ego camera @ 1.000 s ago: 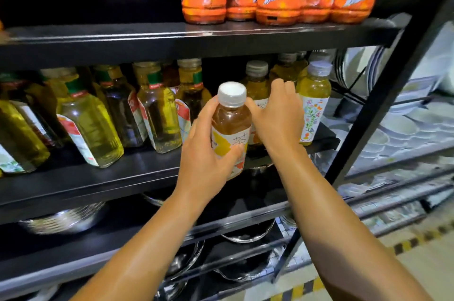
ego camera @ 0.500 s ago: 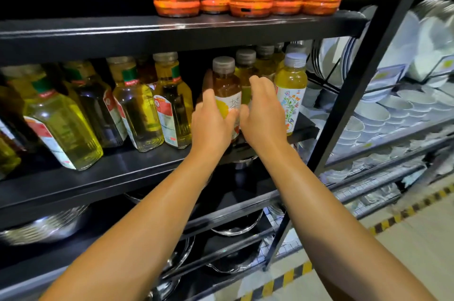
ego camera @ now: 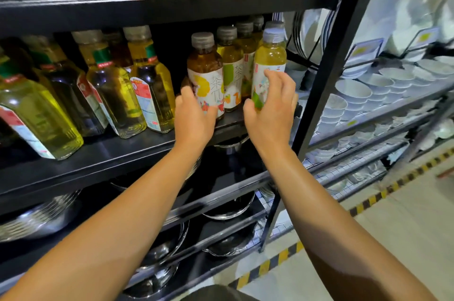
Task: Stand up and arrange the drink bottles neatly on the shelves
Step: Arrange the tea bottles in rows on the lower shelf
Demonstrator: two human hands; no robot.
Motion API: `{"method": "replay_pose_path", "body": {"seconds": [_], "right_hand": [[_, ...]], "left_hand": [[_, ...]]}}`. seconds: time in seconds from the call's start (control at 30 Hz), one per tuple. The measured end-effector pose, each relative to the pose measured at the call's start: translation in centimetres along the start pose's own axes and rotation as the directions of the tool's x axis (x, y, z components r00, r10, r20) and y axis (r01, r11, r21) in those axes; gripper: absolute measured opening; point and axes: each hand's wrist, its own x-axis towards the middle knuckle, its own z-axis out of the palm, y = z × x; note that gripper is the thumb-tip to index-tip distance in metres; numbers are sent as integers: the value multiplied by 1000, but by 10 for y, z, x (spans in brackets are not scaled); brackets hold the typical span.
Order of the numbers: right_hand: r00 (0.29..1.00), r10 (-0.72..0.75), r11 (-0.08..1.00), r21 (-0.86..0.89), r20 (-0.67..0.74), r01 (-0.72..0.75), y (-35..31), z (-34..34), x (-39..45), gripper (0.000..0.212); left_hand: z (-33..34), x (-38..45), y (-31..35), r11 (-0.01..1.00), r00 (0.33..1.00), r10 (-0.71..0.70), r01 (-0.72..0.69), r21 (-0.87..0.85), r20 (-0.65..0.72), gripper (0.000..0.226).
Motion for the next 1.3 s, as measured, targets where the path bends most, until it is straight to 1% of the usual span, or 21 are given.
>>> {"method": "replay_pose_path", "body": {"seconds": [0.07, 0.1, 0.23, 0.37, 0.47, 0.63, 0.7, 0.77, 0.8, 0.87, 0.9, 0.93, 1.03, 1.13, 1.23, 1.3], "right_hand": [[999, 52, 999, 7, -13, -52, 15, -5, 0, 62], [998, 66, 998, 13, 2, -66, 22, -6, 1, 64], [987, 84, 995, 51, 137, -91, 39, -6, 4, 72], [979, 96, 987, 109, 181, -117, 47, -5, 5, 75], [973, 62, 985, 145, 222, -96, 49, 0, 4, 78], [935, 20, 977, 192, 354, -93, 44, 7, 0, 85], [939, 24, 976, 196, 343, -96, 42, 8, -3, 83], [960, 43, 977, 189, 278, -99, 36, 9, -8, 73], [970, 60, 978, 179, 235, -104, 32, 9, -12, 66], [979, 79, 978, 176, 188, -113, 18, 12, -19, 55], [979, 62, 977, 187, 195, -99, 9, 15, -23, 53], [977, 32, 976, 202, 213, -76, 0, 19, -26, 51], [960, -65, 962, 273, 273, -12, -36, 33, -33, 49], [946, -140, 937, 348, 291, 31, -73, 43, -36, 48], [932, -196, 908, 415, 305, 55, -110, 51, -41, 47], [907, -259, 885, 457, 332, 85, -135, 60, -51, 47]], "left_hand": [[3, -1, -1, 1000, 1000, -14, 15, 25, -11, 49], [4, 0, -1, 999, 1000, -22, 22, 33, -15, 48], [7, 8, 0, 992, 996, -83, 85, 89, -26, 43], [11, 19, 0, 978, 989, -143, 147, 146, -32, 36], [15, 24, -1, 976, 985, -169, 172, 132, -39, 34], [11, 23, 3, 968, 977, -214, 212, 136, -2, 34], [7, 16, 4, 976, 979, -200, 196, 99, 32, 39], [0, 2, 1, 993, 990, -117, 117, 6, 79, 42], [-6, -8, -2, 996, 993, -64, 69, -48, 103, 46], [-26, -28, -10, 992, 992, 1, 15, -125, 126, 64], [-39, -37, -17, 991, 994, 13, 2, -133, 112, 68], [-53, -44, -24, 993, 996, 26, -17, -115, 80, 67], [-98, -56, -52, 999, 997, 39, -40, -13, -60, 54], [-141, -60, -81, 999, 979, 0, 9, 44, -202, 47], [-181, -62, -104, 995, 950, -47, 73, 73, -310, 46], [-205, -65, -119, 993, 922, -50, 87, 79, -383, 44]]}}
